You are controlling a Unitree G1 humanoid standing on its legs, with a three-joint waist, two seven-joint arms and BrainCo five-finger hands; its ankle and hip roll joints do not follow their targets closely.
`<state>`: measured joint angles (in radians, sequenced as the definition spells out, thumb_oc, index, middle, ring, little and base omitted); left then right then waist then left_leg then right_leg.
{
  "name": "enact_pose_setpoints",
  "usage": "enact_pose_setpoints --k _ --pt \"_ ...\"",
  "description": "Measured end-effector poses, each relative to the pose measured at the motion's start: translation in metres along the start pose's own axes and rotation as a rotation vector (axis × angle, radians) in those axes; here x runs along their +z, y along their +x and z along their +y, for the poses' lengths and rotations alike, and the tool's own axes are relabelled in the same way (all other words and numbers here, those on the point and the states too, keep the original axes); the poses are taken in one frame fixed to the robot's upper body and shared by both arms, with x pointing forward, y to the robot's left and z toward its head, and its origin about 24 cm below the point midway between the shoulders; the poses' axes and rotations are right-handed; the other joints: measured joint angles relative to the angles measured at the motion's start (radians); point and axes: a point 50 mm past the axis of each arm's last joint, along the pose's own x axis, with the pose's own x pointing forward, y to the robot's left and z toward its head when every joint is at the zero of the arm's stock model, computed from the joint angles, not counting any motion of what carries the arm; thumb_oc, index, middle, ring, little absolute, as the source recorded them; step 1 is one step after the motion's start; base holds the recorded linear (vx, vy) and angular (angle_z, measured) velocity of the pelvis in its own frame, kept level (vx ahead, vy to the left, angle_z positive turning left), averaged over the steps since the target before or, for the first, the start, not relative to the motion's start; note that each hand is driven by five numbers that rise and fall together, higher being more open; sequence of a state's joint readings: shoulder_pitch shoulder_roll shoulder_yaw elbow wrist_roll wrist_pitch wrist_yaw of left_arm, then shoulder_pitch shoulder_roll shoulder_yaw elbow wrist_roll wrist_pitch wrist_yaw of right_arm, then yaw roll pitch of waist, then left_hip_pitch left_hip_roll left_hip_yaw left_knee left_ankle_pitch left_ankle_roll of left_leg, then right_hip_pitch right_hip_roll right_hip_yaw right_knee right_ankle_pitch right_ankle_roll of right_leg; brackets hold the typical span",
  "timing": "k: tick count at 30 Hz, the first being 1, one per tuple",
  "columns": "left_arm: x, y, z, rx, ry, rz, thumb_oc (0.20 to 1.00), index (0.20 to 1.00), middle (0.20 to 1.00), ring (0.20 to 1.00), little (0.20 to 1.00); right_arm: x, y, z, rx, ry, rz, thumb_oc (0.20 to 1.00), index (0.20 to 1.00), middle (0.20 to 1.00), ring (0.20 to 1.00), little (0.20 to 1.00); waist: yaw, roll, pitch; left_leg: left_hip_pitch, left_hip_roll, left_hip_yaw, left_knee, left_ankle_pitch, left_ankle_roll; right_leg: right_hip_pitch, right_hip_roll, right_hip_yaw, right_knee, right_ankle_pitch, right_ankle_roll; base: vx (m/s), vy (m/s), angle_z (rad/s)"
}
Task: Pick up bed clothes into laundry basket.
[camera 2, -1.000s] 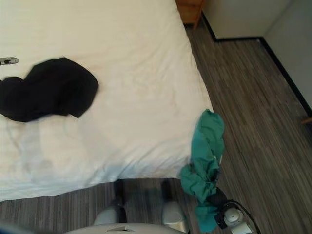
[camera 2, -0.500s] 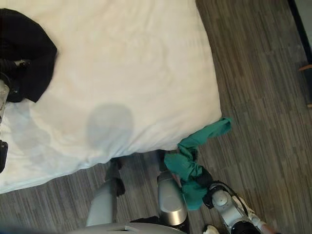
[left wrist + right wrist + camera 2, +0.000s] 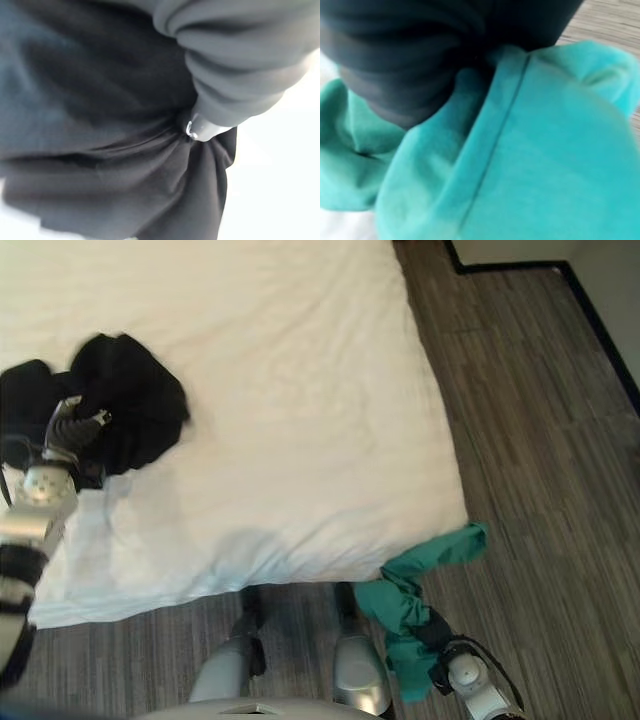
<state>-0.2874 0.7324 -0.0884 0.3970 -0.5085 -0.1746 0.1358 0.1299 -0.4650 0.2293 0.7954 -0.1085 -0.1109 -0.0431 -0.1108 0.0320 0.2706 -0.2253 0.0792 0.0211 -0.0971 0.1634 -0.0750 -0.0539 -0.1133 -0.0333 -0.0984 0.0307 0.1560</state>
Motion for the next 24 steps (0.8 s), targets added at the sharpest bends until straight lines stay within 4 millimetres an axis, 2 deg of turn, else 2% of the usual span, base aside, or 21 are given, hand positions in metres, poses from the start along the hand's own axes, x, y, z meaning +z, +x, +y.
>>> enact_pose_setpoints --k 1,2,4,5,6,8,9,11,14,15,16,17,18,19,20,21,22,24 --pt "-0.017 -0.028 0.004 0.032 -0.094 0.016 0.2 0.2 0.2 0.2 0.2 -0.009 -0.005 -0.001 -0.007 0.008 0.033 0.2 0.2 0.2 0.2 0.2 0.011 0.003 -0.003 0.048 -0.01 -0.018 -0.004 -0.014 0.002 0.065 -0.006 -0.025 0.0 -0.017 -0.001 0.1 0.031 0.48" --pt "-0.027 -0.04 0.005 0.063 -0.15 0.04 0.2 0.2 0.2 0.2 0.2 -0.014 -0.011 -0.002 -0.01 -0.002 0.03 0.2 0.2 0.2 0.2 0.2 0.012 0.007 -0.008 0.07 -0.016 -0.031 -0.004 -0.019 0.008 0.094 -0.013 -0.039 0.0 -0.025 -0.002 0.06 0.029 0.6" --pt "-0.055 -0.077 0.019 0.15 -0.23 0.133 0.2 0.2 0.2 0.2 0.2 -0.017 -0.023 -0.015 -0.064 0.065 -0.009 0.2 0.2 0.2 0.2 0.2 0.047 0.012 -0.05 0.098 -0.025 -0.055 -0.004 -0.027 0.012 0.136 -0.018 -0.071 0.0 -0.055 -0.002 0.08 0.042 0.46" --pt "-0.065 -0.091 0.026 0.187 -0.257 0.171 0.2 0.2 0.2 0.2 0.2 -0.012 -0.023 -0.022 -0.087 0.099 -0.035 0.2 0.2 0.2 0.2 0.2 0.062 0.014 -0.063 0.103 -0.025 -0.062 -0.005 -0.027 0.012 0.149 -0.017 -0.079 0.0 -0.054 -0.004 0.08 0.046 0.23" --pt "-0.076 -0.108 0.029 0.231 -0.299 0.205 0.2 0.2 0.2 0.2 0.2 -0.001 -0.027 -0.032 -0.122 0.138 -0.097 0.2 0.2 0.2 0.2 0.2 0.056 0.011 -0.072 0.119 -0.026 -0.061 -0.005 -0.03 0.014 0.165 -0.017 -0.083 0.0 -0.054 -0.004 0.03 0.037 0.13" --pt "-0.092 -0.134 0.032 0.245 -0.299 0.29 0.2 0.2 0.2 0.2 0.2 0.018 -0.028 -0.046 -0.152 0.159 -0.185 0.2 0.2 0.2 0.2 0.2 0.081 0.005 -0.098 0.133 -0.026 -0.066 -0.005 -0.032 0.014 0.184 -0.016 -0.092 0.0 -0.06 -0.006 0.05 0.051 0.08" --pt "-0.1 -0.153 0.031 0.279 -0.327 0.326 0.2 0.2 0.2 0.2 0.2 0.028 -0.034 -0.05 -0.145 0.169 -0.236 0.2 0.2 0.2 0.2 0.2 0.095 -0.003 -0.111 0.144 -0.027 -0.064 -0.005 -0.034 0.013 0.197 -0.016 -0.093 0.0 -0.062 -0.007 0.04 0.04 0.05" --pt "-0.109 -0.17 0.024 0.355 -0.423 0.349 0.2 0.2 0.2 0.2 0.2 0.042 -0.043 -0.054 -0.146 0.232 -0.324 0.2 0.2 0.2 0.2 0.2 0.094 -0.01 -0.12 0.166 -0.031 -0.068 -0.004 -0.036 0.017 0.221 -0.019 -0.096 -0.001 -0.066 -0.006 0.02 0.023 0.08" --pt "-0.115 -0.173 0.008 0.316 -0.454 0.385 0.2 0.2 0.2 0.2 0.2 0.067 -0.046 -0.056 -0.14 0.314 -0.453 0.2 0.2 0.2 0.2 0.2 0.131 -0.023 -0.172 0.16 -0.034 -0.084 -0.005 -0.04 0.012 0.237 -0.014 -0.122 -0.001 -0.087 -0.01 0.0 0.024 0.24" --pt "-0.112 -0.166 0.002 0.31 -0.477 0.363 0.2 0.2 0.2 0.2 0.2 0.082 -0.049 -0.06 -0.145 0.324 -0.517 0.2 0.2 0.2 0.2 0.2 0.144 -0.026 -0.177 0.158 -0.034 -0.084 -0.005 -0.055 -0.003 0.241 -0.014 -0.134 -0.001 -0.086 -0.012 -0.03 0.017 0.42" --pt "-0.108 -0.156 -0.004 0.291 -0.499 0.334 0.2 0.2 0.2 0.2 0.2 0.097 -0.05 -0.062 -0.148 0.354 -0.586 0.2 0.2 0.2 0.2 0.2 0.145 -0.048 -0.19 0.16 -0.045 -0.08 0.002 -0.072 -0.016 0.236 -0.037 -0.156 -0.006 -0.082 -0.025 -0.03 0.013 0.55" --pt "-0.1 -0.148 -0.012 0.265 -0.526 0.297 0.2 0.2 0.2 0.2 0.2 0.108 -0.052 -0.064 -0.157 0.408 -0.643 0.2 0.2 0.2 0.2 0.2 0.156 -0.079 -0.201 0.156 -0.062 -0.085 0.031 -0.045 0.028 0.241 -0.062 -0.181 -0.004 -0.083 -0.023 -0.01 -0.003 0.47" --pt "-0.096 -0.145 -0.018 0.245 -0.543 0.275 0.2 0.2 0.2 0.2 0.2 0.119 -0.056 -0.066 -0.162 0.43 -0.696 0.2 0.2 0.2 0.2 0.2 0.172 -0.067 -0.215 0.16 -0.068 -0.085 0.073 -0.046 0.037 0.256 -0.061 -0.183 0.001 -0.086 -0.016 -0.03 0.002 0.48" --pt "-0.09 -0.142 -0.024 0.222 -0.558 0.249 0.2 0.2 0.2 0.2 0.2 0.131 -0.062 -0.068 -0.162 0.455 -0.774 0.2 0.2 0.2 0.2 0.2 0.178 -0.054 -0.232 0.177 -0.072 -0.102 0.045 -0.071 0.037 0.268 -0.057 -0.196 0.012 -0.087 0.006 -0.03 -0.003 0.41" --pt "-0.085 -0.14 -0.026 0.21 -0.564 0.232 0.2 0.2 0.2 0.2 0.2 0.137 -0.064 -0.067 -0.155 0.475 -0.805 0.2 0.2 0.2 0.2 0.2 0.179 -0.056 -0.236 0.194 -0.079 -0.112 0.03 -0.052 0.046 0.272 -0.061 -0.201 0.019 -0.087 0.006 -0.04 0.003 0.49" --pt "-0.078 -0.136 -0.029 0.183 -0.565 0.201 0.2 0.2 0.2 0.2 0.2 0.144 -0.065 -0.065 -0.138 0.5 -0.841 0.2 0.2 0.2 0.2 0.2 0.183 -0.066 -0.24 0.203 -0.09 -0.121 0.011 -0.039 0.047 0.274 -0.073 -0.208 0.032 -0.098 0.02 -0.04 0.004 0.29" --pt "-0.074 -0.135 -0.028 0.166 -0.55 0.189 0.2 0.2 0.2 0.2 0.2 0.149 -0.065 -0.062 -0.115 0.511 -0.859 0.2 0.2 0.2 0.2 0.2 0.209 -0.068 -0.241 0.205 -0.1 -0.123 0.008 -0.04 0.045 0.274 -0.084 -0.208 0.033 -0.099 0.023 -0.03 0.007 0.22" --pt "-0.074 -0.135 -0.025 0.164 -0.534 0.192 0.2 0.2 0.2 0.2 0.2 0.149 -0.065 -0.059 -0.101 0.51 -0.858 0.2 0.2 0.2 0.2 0.2 0.223 -0.064 -0.238 0.203 -0.108 -0.137 0.002 -0.044 0.049 0.273 -0.091 -0.21 0.039 -0.102 0.026 -0.03 -0.015 0.11"
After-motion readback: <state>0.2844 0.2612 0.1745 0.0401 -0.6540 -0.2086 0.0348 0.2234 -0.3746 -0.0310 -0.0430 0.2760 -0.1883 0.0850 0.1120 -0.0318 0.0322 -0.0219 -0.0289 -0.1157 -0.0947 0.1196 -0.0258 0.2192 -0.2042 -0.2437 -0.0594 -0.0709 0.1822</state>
